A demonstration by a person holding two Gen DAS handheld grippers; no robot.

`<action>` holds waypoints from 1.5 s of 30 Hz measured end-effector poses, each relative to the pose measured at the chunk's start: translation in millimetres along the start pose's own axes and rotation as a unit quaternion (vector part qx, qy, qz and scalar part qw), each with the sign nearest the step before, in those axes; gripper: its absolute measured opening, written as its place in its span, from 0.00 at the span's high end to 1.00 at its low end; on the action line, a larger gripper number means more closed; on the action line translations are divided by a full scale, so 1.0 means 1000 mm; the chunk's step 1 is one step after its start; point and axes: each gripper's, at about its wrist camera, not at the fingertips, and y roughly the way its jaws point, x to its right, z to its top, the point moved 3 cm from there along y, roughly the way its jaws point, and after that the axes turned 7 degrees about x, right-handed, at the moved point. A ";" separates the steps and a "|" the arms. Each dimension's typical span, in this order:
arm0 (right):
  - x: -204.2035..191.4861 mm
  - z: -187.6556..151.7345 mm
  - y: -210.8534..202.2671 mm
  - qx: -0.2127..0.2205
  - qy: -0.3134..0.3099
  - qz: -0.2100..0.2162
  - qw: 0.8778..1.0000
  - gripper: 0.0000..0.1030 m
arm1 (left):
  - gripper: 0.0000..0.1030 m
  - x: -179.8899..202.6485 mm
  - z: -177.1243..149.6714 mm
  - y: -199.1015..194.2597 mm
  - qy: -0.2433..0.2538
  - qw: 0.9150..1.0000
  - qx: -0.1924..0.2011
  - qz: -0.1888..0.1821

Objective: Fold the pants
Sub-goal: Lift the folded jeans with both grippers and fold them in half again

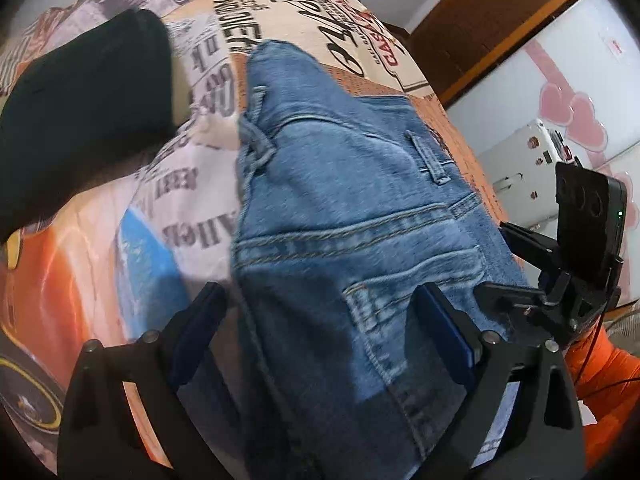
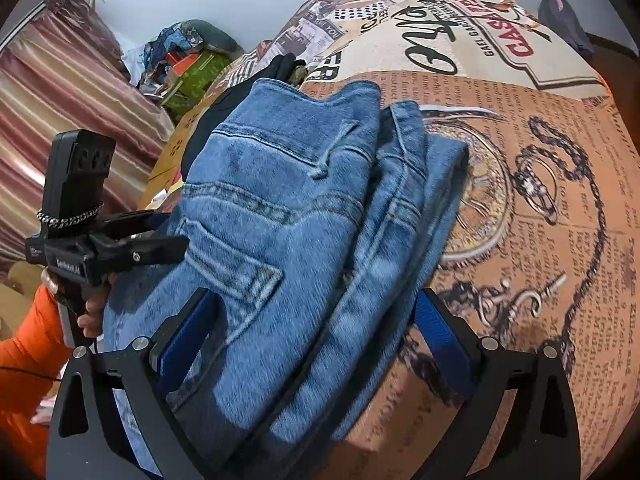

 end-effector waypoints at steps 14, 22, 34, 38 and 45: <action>-0.013 0.011 -0.008 0.008 -0.045 -0.036 0.998 0.31 | 0.34 0.043 0.003 -0.014 0.086 0.993 0.043 0.064; -0.029 0.016 -0.025 0.033 -0.077 -0.050 0.995 0.47 | 0.43 0.060 -0.002 -0.046 0.113 0.987 0.088 0.070; -0.089 0.047 -0.056 0.101 -0.147 -0.046 0.983 0.56 | 0.51 0.060 0.002 -0.123 0.116 0.969 0.188 0.115; -0.108 0.060 -0.054 0.121 -0.175 -0.045 0.976 0.57 | 0.52 0.052 0.008 -0.150 0.115 0.959 0.222 0.135; -0.135 0.096 -0.040 0.148 -0.191 -0.018 0.970 0.58 | 0.52 0.024 0.024 -0.189 0.097 0.948 0.258 0.162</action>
